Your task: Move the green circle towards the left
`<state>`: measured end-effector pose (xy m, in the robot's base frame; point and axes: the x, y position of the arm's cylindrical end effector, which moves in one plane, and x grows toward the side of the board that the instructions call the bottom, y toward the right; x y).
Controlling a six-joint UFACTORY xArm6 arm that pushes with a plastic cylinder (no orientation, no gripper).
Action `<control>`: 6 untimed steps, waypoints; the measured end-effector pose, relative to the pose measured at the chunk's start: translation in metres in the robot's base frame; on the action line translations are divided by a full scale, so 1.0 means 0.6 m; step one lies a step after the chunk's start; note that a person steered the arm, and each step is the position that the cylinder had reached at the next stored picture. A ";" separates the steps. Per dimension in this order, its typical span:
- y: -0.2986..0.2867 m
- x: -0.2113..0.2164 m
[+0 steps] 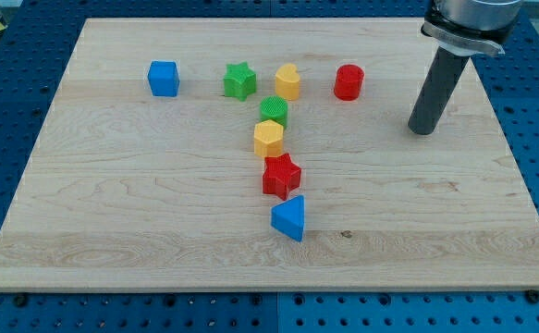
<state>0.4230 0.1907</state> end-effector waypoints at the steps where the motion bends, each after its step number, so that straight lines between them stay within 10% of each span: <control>1: -0.038 -0.001; 6: -0.323 -0.038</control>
